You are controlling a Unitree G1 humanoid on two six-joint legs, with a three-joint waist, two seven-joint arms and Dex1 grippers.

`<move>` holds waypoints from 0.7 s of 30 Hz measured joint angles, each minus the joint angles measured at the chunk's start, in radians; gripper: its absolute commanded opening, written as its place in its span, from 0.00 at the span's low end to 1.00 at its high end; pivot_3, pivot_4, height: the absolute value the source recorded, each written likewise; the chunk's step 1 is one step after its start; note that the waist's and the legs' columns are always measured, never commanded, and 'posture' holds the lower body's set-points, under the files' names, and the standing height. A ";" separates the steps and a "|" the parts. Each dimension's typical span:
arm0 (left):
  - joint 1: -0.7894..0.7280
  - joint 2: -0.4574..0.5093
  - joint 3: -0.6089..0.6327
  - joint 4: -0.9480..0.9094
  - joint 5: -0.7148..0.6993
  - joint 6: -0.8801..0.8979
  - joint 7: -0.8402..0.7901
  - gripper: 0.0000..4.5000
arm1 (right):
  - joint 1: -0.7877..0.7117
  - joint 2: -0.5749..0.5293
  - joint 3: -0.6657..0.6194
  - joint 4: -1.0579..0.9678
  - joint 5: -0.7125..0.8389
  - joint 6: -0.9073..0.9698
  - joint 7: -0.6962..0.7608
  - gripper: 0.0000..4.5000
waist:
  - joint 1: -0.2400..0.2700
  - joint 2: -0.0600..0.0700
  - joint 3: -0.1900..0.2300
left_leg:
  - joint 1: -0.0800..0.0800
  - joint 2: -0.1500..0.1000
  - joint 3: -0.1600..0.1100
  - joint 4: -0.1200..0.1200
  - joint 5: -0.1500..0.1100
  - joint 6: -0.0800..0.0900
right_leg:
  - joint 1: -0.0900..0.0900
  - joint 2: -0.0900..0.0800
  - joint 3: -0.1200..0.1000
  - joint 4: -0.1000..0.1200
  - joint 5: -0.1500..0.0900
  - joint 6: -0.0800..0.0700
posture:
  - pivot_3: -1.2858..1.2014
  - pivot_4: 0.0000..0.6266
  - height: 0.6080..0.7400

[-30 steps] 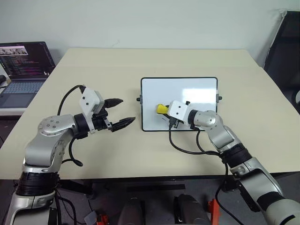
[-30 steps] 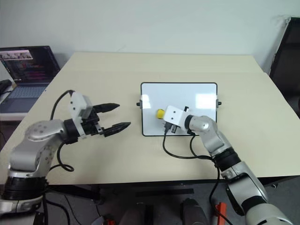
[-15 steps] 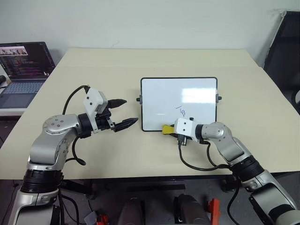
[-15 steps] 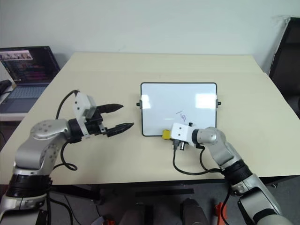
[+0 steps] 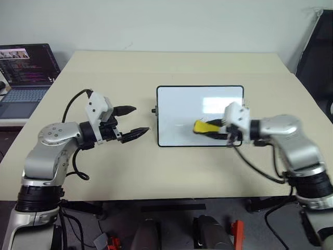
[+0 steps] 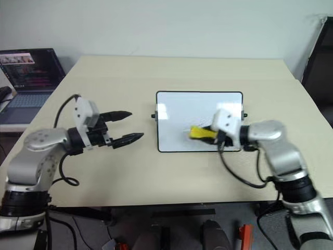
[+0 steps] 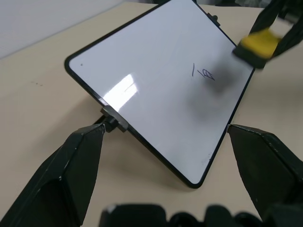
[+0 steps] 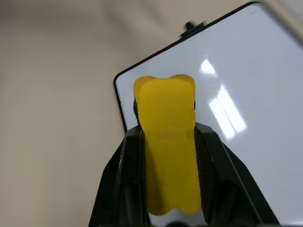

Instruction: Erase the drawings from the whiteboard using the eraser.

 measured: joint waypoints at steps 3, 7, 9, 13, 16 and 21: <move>0.011 0.023 0.006 0.004 0.001 0.000 -0.006 1.00 | 0.067 -0.169 -0.095 0.041 -0.006 -0.008 0.026 0.22 | 0.004 -0.001 0.000 | -0.001 0.000 0.001 0.000 -0.001 0.000 | 0.000 0.000 0.000 -0.002 -0.001 0.000 | 0.52 0.24 1.00; 0.014 0.025 0.013 0.003 -0.001 0.000 -0.013 1.00 | 0.134 -0.267 -0.150 0.147 -0.032 -0.070 0.019 0.22 | -0.001 -0.001 0.000 | 0.000 0.000 0.001 0.000 -0.001 0.000 | 0.000 0.000 0.001 -0.001 -0.001 0.000 | 0.52 0.24 1.00; 0.014 0.025 0.013 0.003 -0.002 0.000 -0.015 1.00 | 0.152 -0.297 -0.150 0.202 -0.061 -0.109 0.009 0.22 | -0.006 0.000 0.000 | 0.001 0.000 0.002 0.000 -0.001 0.000 | 0.000 0.000 0.002 0.000 -0.002 0.000 | 0.52 0.24 1.00; 0.013 0.025 0.013 -0.003 -0.007 0.000 -0.018 1.00 | 0.150 -0.308 -0.156 0.243 -0.059 -0.148 -0.006 0.22 | -0.015 0.000 0.001 | 0.001 0.000 0.003 0.000 -0.001 0.000 | 0.000 0.000 0.002 0.000 -0.002 0.000 | 0.52 0.24 1.00; 0.010 0.024 0.013 -0.004 -0.008 0.001 -0.019 1.00 | 0.136 -0.295 -0.157 0.243 -0.051 -0.164 -0.015 0.22 | -0.016 0.000 0.001 | 0.001 0.000 0.003 0.001 -0.001 0.000 | 0.000 0.000 0.002 0.000 -0.002 0.000 | 0.52 0.24 1.00; 0.004 0.024 0.012 -0.003 -0.008 0.001 -0.021 1.00 | 0.098 -0.257 -0.157 0.251 -0.045 -0.183 -0.050 0.22 | -0.016 0.000 0.001 | 0.001 0.000 0.003 0.001 -0.001 0.000 | 0.000 0.000 0.002 0.000 -0.002 0.000 | 0.52 0.24 1.00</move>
